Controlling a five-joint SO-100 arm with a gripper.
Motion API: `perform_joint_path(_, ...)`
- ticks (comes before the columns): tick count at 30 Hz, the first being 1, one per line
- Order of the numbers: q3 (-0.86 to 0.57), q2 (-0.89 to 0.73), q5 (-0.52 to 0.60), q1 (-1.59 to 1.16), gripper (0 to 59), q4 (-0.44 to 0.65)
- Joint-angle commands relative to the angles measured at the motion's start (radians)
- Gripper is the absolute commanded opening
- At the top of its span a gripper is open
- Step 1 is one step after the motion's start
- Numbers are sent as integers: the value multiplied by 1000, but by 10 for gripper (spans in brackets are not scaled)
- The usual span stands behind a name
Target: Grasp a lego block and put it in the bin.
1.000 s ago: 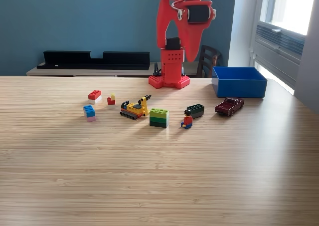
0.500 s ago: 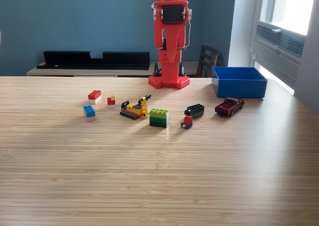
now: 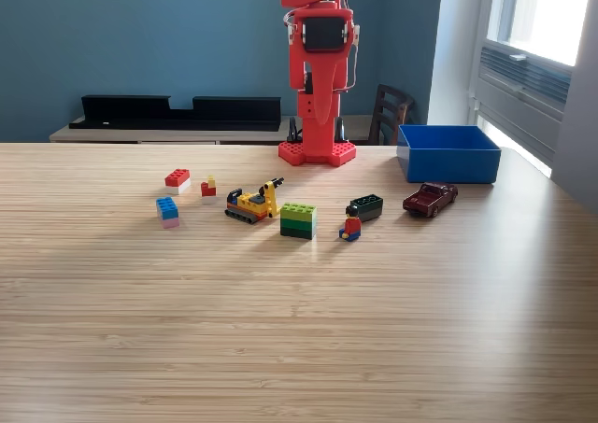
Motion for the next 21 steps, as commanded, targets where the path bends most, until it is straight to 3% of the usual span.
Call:
perform_joint_path(1,3,83,5,0,1,-15)
perform_joint_path(8,38,83,-12,-43,1,-17)
perform_joint_path(13,173,92,-83,-150,2,-69)
perform_joint_path(14,209,94,-104,-173,23,-87)
perform_joint_path(18,342,97,-178,-219,220,-163)
perform_joint_path(21,416,100,-233,-229,276,-195)
